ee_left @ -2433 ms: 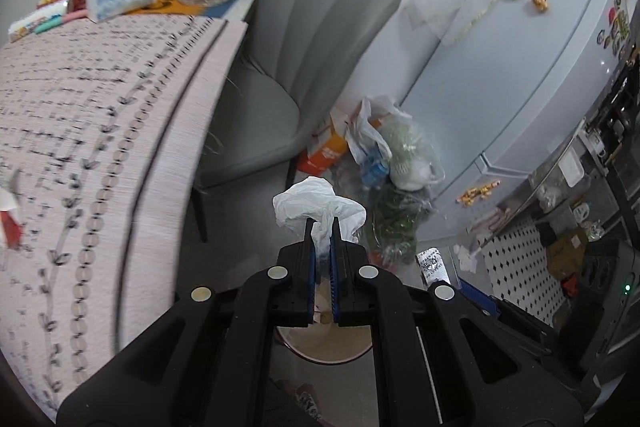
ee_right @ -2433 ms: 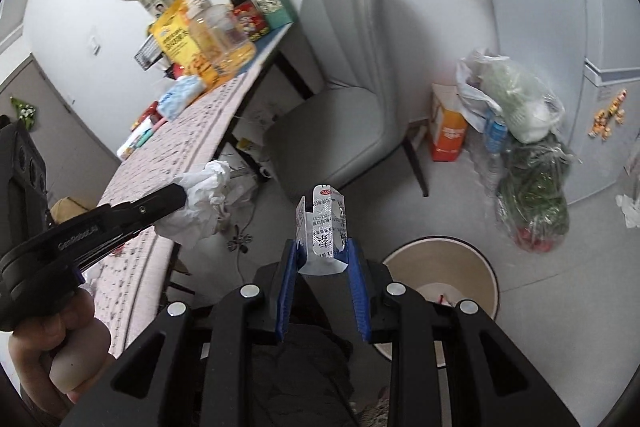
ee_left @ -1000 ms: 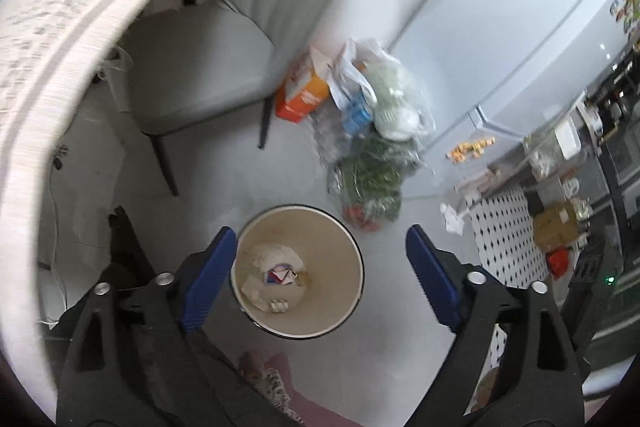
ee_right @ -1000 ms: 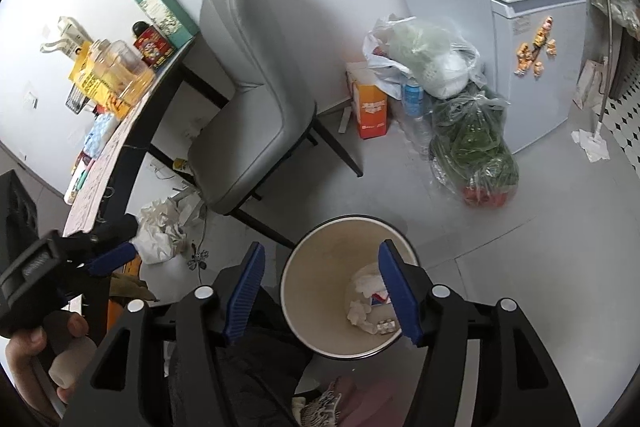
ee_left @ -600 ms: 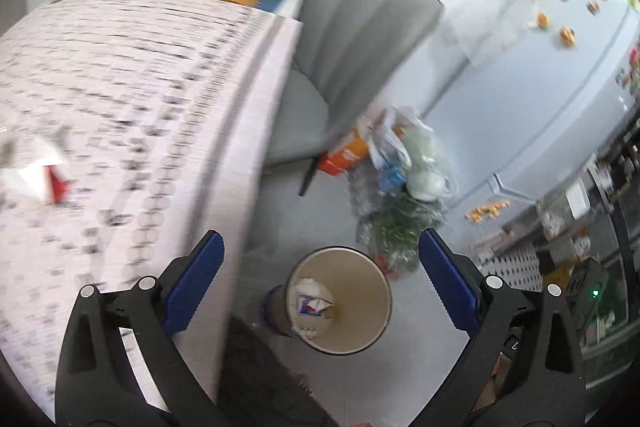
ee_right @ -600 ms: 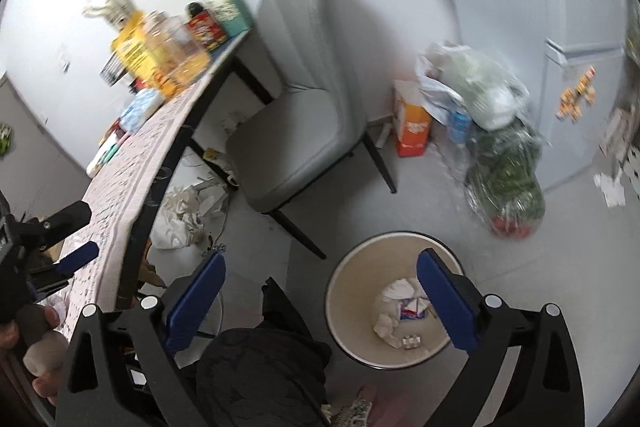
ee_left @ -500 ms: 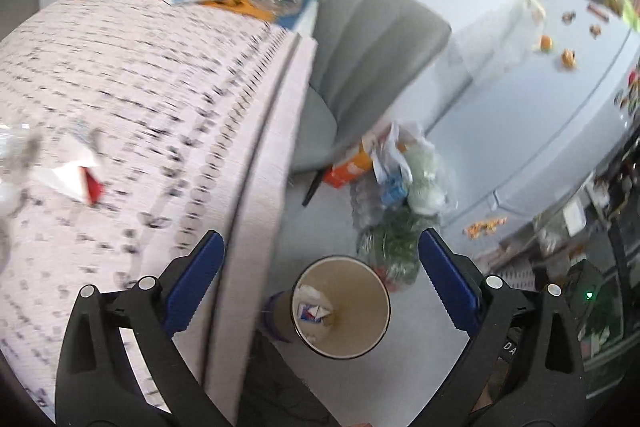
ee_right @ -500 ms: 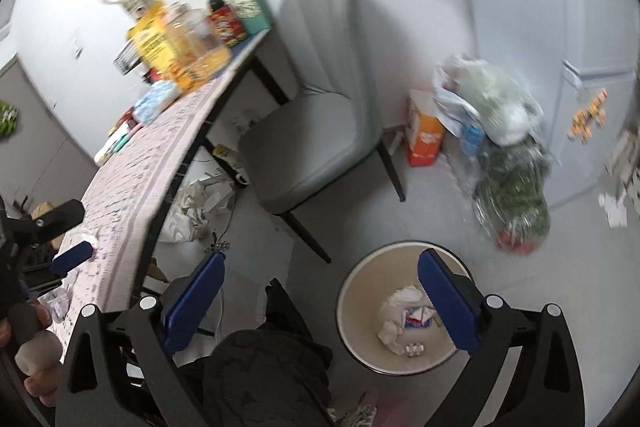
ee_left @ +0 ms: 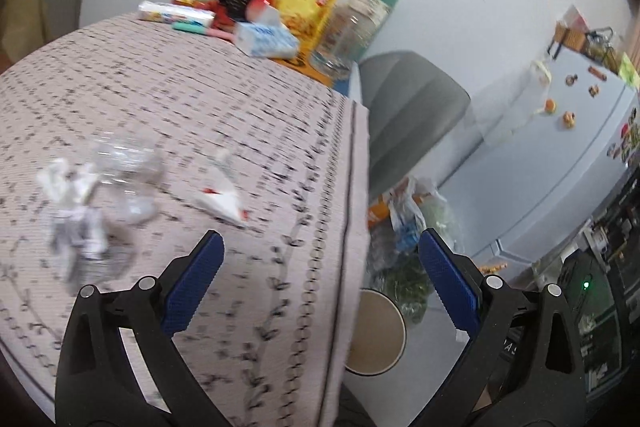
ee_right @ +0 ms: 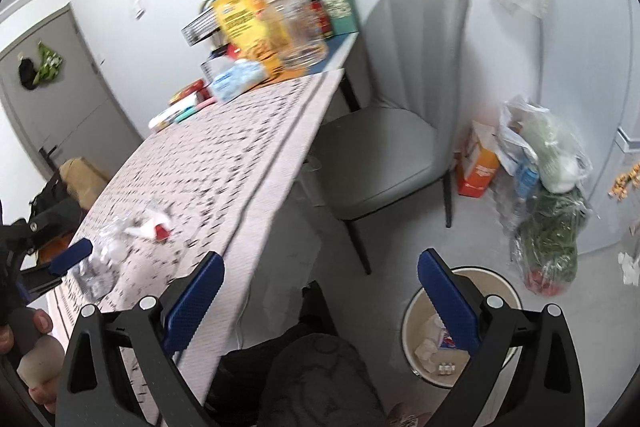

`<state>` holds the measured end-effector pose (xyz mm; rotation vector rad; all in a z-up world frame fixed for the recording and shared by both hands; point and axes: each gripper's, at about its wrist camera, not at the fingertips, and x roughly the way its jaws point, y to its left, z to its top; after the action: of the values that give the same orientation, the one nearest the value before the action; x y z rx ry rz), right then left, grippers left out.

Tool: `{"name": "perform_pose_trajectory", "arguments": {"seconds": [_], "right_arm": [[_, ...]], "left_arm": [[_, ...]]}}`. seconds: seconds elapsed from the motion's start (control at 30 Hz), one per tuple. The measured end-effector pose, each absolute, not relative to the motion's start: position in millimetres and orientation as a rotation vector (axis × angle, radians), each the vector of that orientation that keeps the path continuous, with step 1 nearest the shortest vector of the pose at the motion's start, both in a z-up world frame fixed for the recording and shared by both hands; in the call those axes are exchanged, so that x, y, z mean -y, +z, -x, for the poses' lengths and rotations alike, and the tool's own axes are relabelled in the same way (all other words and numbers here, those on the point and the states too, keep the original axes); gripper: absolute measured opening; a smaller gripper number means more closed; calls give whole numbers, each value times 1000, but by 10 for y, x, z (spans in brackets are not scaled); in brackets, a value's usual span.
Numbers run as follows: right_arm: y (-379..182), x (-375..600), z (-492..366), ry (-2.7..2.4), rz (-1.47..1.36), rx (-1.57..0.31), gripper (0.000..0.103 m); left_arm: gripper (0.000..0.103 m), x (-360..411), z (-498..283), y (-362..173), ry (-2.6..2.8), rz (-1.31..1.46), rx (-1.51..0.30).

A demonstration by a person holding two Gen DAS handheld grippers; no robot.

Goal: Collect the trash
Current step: 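Swing both tools back over the table toward the remaining trash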

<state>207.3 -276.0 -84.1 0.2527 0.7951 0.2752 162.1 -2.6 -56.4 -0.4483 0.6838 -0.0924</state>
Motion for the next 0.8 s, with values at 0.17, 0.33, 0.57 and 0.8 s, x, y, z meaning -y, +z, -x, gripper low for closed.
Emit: {"name": "perform_pose_trajectory", "arguments": {"seconds": [0.17, 0.33, 0.57, 0.8], "right_arm": [[-811, 2402, -2018, 337, -212, -801, 95], [-777, 2120, -1987, 384, -185, -802, 95], [-735, 1754, -1914, 454, -137, -802, 95], [-765, 1629, -1924, 480, -130, -818, 95]], "left_arm": [[97, -323, -1423, -502, -22, 477, -645], [97, -717, -1228, -482, 73, 498, -606], [97, -1126, -1084, -645, 177, 556, -619], [97, -1268, -1186, -926, 225, 565, -677]]}}
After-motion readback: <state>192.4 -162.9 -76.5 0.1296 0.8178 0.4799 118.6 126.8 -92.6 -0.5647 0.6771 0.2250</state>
